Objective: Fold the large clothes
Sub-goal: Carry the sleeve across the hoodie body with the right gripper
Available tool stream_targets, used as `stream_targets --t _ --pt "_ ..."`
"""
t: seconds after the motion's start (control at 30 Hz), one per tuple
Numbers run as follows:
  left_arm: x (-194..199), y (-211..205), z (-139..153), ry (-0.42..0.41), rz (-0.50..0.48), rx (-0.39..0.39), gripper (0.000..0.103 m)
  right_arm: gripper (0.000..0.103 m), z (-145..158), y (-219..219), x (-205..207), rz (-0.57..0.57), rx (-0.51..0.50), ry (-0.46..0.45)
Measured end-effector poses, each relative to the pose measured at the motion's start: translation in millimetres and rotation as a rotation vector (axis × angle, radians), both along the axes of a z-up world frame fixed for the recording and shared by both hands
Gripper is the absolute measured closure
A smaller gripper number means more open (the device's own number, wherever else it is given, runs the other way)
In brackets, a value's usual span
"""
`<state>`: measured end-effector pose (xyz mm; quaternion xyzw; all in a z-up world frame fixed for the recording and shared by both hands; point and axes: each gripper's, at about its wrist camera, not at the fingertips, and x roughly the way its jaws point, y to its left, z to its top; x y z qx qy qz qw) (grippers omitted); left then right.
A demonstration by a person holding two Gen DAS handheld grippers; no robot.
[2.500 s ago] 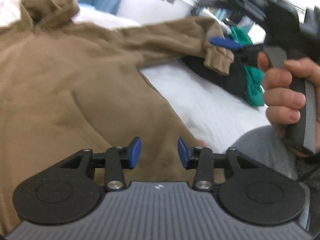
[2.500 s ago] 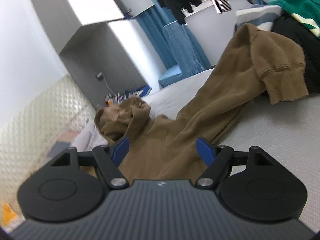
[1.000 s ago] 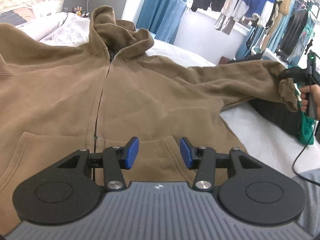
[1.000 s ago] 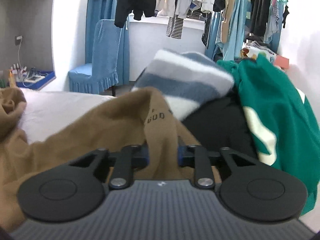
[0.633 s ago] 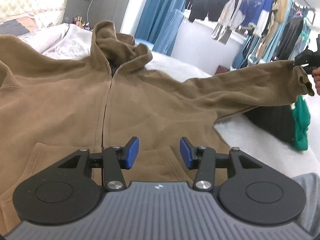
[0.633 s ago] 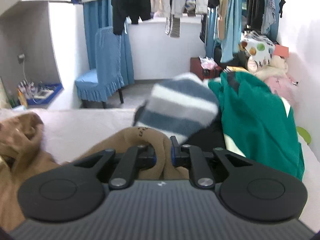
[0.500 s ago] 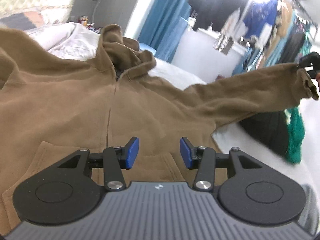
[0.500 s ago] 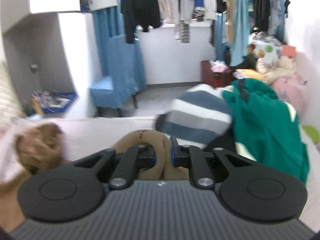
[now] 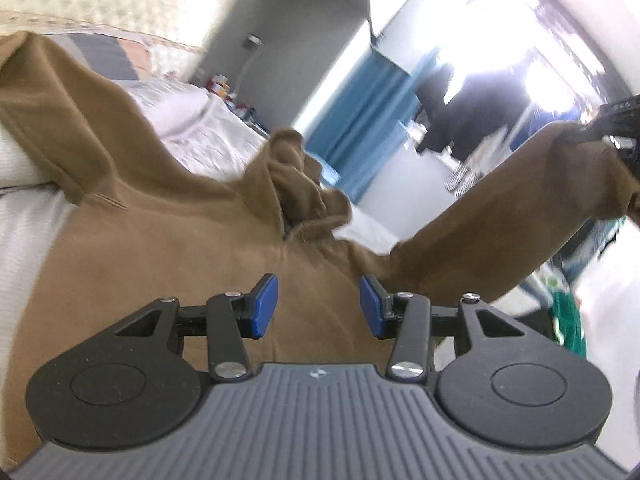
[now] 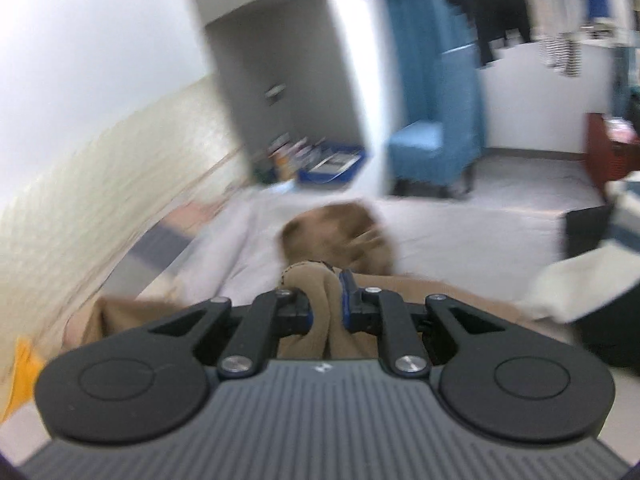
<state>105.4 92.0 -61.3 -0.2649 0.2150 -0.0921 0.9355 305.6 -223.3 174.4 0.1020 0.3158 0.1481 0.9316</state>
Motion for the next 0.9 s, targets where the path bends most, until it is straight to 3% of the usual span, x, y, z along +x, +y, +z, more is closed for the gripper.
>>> stream_targets --t 0.13,0.2,0.43,0.57,0.67,0.8,0.9 --pt "-10.2 36.5 5.2 -0.012 0.077 -0.056 0.052 0.088 -37.2 87.9 -2.9 0.089 -0.022 0.022" --pt "-14.0 55.9 7.0 -0.017 0.125 -0.068 0.052 0.088 -69.9 132.4 -2.4 0.127 -0.035 0.029" --pt "-18.0 112.2 -5.1 0.026 0.359 0.048 0.051 0.088 -188.1 253.9 7.8 0.179 -0.045 0.146" --pt "-13.2 143.8 -19.4 0.041 0.399 -0.039 0.052 0.088 -252.3 281.7 26.8 0.157 -0.023 0.213" --pt "-1.6 155.4 -30.2 0.054 0.409 -0.072 0.052 0.087 -281.2 292.0 28.8 0.157 0.000 0.241" --pt "20.2 158.5 -44.6 0.083 0.420 -0.074 0.052 0.087 -299.8 299.6 36.3 0.156 0.014 0.286" --pt "31.3 162.3 -55.9 0.090 0.423 -0.075 0.052 0.086 -297.0 293.5 37.3 0.157 0.047 0.317"
